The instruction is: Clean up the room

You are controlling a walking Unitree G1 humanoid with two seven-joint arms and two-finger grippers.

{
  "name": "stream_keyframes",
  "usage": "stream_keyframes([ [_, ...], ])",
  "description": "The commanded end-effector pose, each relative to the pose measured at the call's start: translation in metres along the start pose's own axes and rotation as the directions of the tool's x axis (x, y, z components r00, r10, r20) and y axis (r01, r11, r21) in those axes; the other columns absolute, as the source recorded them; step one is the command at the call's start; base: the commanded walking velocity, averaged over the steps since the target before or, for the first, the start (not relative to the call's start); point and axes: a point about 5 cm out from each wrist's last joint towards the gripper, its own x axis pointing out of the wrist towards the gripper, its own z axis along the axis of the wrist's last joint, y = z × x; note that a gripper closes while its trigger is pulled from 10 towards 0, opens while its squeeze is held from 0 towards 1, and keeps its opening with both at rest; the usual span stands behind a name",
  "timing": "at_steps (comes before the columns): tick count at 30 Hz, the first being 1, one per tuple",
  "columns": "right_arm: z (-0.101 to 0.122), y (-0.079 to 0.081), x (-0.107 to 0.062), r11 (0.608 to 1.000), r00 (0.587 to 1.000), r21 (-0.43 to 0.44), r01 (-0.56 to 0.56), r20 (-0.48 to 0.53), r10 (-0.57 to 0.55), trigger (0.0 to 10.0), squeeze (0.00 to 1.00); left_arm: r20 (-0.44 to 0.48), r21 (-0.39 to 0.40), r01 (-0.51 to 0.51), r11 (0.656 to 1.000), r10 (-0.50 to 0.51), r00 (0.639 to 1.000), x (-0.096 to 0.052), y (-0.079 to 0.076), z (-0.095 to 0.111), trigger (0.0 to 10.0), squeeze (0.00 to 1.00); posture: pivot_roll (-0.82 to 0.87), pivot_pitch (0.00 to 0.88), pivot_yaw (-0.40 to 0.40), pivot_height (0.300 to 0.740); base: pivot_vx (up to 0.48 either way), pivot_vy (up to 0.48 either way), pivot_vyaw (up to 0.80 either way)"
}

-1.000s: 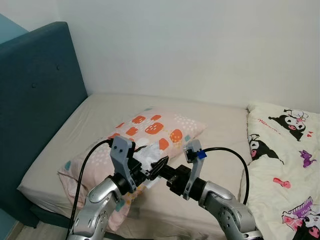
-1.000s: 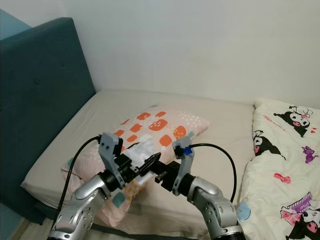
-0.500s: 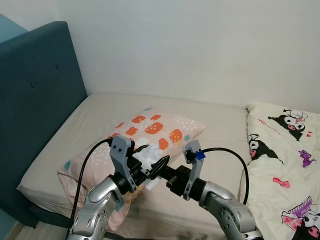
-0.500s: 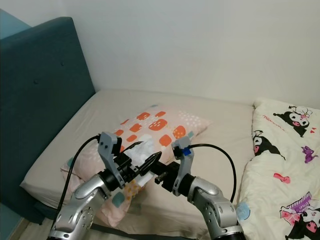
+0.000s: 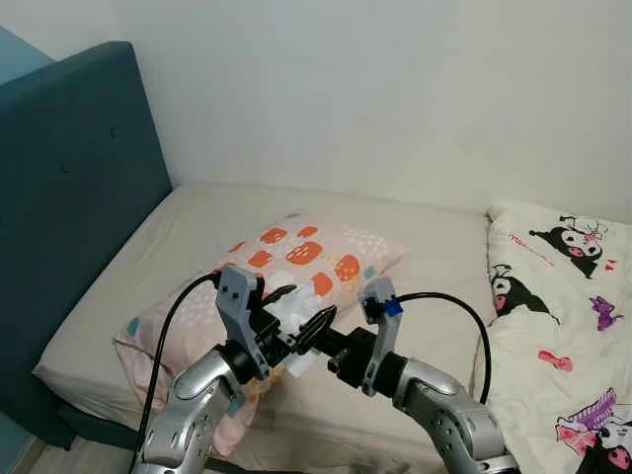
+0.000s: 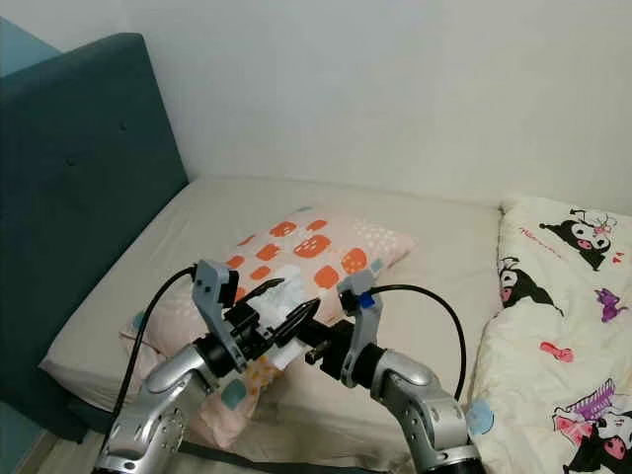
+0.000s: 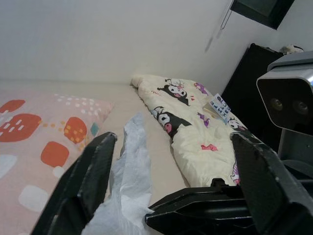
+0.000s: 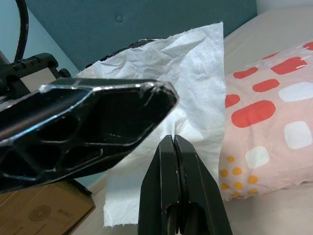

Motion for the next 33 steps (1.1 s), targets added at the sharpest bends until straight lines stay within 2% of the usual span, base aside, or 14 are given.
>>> stream_keyframes([
  [1, 0.0001, 0.0008, 0.0009, 1.0, 1.0, -0.019, 0.001, -0.005, -0.001, 10.0, 0.0, 0.002, -0.027, -0.002, 1.0, 0.002, 1.0, -0.0024, -0.0008, -0.0017, 0.0, 0.29, -0.01, 0.065, -0.068, 0.74, 0.0, 0.0, 0.0],
  [2, 0.0001, 0.0008, 0.0009, 1.0, 1.0, -0.019, 0.001, -0.005, -0.001, 10.0, 0.0, 0.002, -0.027, -0.002, 1.0, 0.002, 1.0, -0.0024, -0.0008, -0.0017, 0.0, 0.29, -0.01, 0.065, -0.068, 0.74, 0.0, 0.0, 0.0],
  [3, 0.0, 0.0007, 0.0009, 1.0, 1.0, -0.021, 0.002, -0.006, -0.002, 10.0, 0.0, 0.002, -0.029, -0.003, 1.0, 0.003, 1.0, -0.0025, -0.0006, -0.0019, 0.0, 0.0, -0.01, 0.063, -0.068, 0.74, 0.0, 0.0, 0.0],
  [33, 0.0015, -0.0009, 0.0019, 0.999, 1.0, -0.043, 0.01, -0.004, -0.01, 10.0, 0.0, 0.014, -0.043, -0.008, 0.999, 0.009, 1.0, -0.0035, 0.0011, -0.0001, 0.0, 0.0, -0.01, 0.051, -0.067, 0.74, 0.0, 0.0, 0.0],
])
